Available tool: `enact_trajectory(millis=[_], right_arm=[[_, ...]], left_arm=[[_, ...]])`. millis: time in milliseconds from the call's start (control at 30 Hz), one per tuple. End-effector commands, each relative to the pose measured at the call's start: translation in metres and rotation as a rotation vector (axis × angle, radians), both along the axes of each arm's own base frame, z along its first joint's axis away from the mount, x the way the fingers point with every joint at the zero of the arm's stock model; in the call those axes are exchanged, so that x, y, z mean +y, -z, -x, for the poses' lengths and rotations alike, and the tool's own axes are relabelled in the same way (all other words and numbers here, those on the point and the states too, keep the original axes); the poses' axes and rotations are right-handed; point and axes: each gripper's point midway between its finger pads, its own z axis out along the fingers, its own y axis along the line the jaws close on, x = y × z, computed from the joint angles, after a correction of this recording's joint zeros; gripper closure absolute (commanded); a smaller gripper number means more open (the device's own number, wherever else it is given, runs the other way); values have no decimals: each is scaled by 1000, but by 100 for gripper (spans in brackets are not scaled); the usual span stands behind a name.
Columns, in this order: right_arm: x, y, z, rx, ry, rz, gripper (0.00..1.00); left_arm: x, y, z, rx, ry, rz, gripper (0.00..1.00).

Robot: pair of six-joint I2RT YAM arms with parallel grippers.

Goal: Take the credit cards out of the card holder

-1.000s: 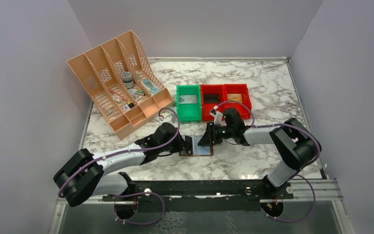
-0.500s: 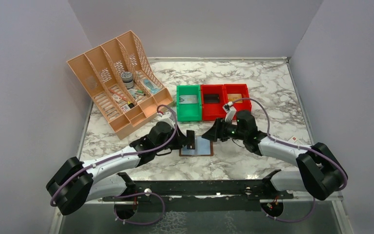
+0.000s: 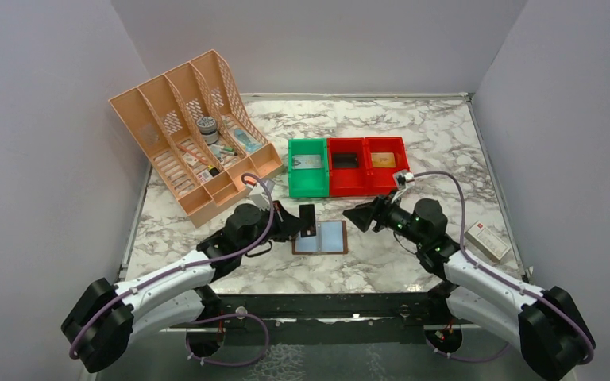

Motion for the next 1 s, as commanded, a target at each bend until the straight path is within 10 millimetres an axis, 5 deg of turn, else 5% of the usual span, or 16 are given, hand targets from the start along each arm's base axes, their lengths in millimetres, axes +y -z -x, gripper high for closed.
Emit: enact_trajectory(millis=[0, 500, 767, 967], right_arm=[[0, -37, 0, -184, -19, -61, 36], [17, -40, 12, -123, -127, -129, 36], [41, -42, 21, -66, -314, -104, 37], [55, -59, 45, -89, -523, -169, 39]], left_arm=[[-4, -22, 3, -96, 79, 56, 100], [-4, -54, 21, -152, 293, 293, 100], [-7, -73, 28, -203, 338, 370, 100], [-8, -84, 29, -227, 344, 410, 100]])
